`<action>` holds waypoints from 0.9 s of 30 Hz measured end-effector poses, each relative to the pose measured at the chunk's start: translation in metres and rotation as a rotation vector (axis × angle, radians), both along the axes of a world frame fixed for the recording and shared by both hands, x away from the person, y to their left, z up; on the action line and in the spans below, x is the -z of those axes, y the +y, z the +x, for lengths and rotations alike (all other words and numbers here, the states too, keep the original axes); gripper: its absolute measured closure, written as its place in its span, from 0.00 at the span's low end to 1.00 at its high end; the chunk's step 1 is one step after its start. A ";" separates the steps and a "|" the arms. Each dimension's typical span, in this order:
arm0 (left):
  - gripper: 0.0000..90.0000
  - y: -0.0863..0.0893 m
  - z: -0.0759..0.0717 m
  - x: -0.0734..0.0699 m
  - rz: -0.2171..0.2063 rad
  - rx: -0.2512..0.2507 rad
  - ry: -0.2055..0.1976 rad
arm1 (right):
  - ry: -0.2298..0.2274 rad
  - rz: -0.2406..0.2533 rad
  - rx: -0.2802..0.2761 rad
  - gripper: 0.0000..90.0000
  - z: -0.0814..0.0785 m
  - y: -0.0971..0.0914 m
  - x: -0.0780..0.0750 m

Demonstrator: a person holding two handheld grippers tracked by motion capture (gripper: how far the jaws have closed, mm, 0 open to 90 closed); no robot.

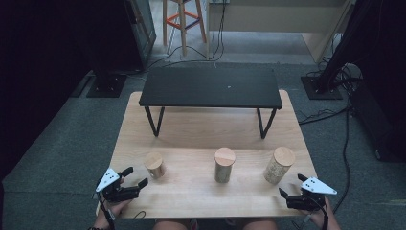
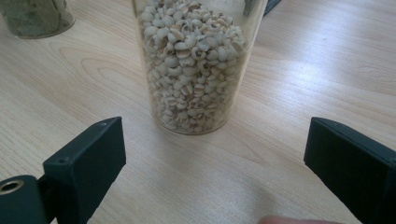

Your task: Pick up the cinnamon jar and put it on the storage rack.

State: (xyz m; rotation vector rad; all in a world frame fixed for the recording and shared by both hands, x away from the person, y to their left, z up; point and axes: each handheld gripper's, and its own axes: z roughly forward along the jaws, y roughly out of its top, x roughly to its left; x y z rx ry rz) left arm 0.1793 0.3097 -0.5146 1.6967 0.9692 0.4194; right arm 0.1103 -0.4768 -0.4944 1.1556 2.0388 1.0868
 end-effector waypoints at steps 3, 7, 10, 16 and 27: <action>0.12 -0.001 -0.001 0.000 0.003 -0.003 -0.001 | 0.002 -0.006 0.000 0.06 0.000 0.001 0.000; 0.12 -0.004 -0.001 -0.001 0.014 -0.011 -0.004 | 0.005 -0.009 -0.005 0.06 0.001 0.001 -0.001; 0.12 -0.008 0.000 -0.003 0.043 -0.003 -0.003 | 0.001 -0.006 -0.012 0.06 0.001 -0.001 0.000; 0.12 -0.011 0.003 -0.004 0.050 -0.007 0.002 | 0.007 0.021 -0.034 0.06 0.003 -0.010 0.000; 0.12 -0.017 0.008 -0.012 0.102 -0.004 0.011 | 0.024 0.025 -0.056 0.06 0.010 -0.014 -0.003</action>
